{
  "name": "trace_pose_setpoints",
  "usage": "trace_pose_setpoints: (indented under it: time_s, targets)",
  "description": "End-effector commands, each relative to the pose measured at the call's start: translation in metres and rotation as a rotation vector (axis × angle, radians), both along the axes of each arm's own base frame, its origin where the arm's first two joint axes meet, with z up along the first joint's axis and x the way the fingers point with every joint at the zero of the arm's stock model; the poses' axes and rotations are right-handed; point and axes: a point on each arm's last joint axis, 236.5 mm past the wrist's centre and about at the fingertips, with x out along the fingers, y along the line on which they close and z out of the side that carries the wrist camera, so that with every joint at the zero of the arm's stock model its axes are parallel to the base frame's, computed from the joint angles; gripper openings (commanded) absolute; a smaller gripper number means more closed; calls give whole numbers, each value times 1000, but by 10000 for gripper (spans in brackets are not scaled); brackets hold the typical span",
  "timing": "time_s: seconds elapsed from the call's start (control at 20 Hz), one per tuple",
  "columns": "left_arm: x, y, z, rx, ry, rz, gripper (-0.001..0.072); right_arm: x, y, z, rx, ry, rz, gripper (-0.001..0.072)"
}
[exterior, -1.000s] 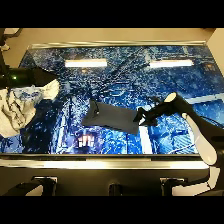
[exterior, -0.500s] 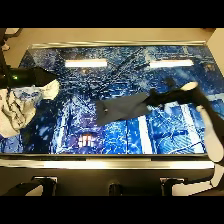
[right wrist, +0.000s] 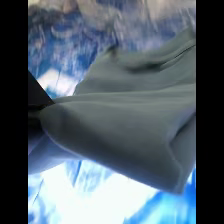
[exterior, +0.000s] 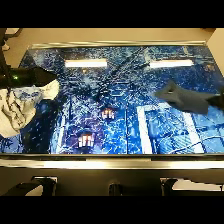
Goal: Fold the shirts.
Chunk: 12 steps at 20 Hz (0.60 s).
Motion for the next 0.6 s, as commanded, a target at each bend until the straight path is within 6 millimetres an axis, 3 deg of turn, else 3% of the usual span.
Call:
trace_pose_setpoints:
  time_s: [0.0, 0.05, 0.2, 0.35, 0.55]
  targets:
    - [0, 0, 0, -1, 1, 1, 28, -108, -40, -46, -30, 384, -107, 48]
    - [0, 0, 0, -1, 1, 1, 28, -129, -32, -60, -13, 470, -120, 48]
    - [0, 0, 0, -1, 1, 1, 28, -167, -6, -87, -12, 557, -194, 48]
    - [1, 0, -2, -1, 5, 0, 28, -211, -2, -104, -109, 653, -264, 48]
    - [3, 0, -5, -1, 14, 0, 28, -237, 14, -122, -113, 717, -240, 48]
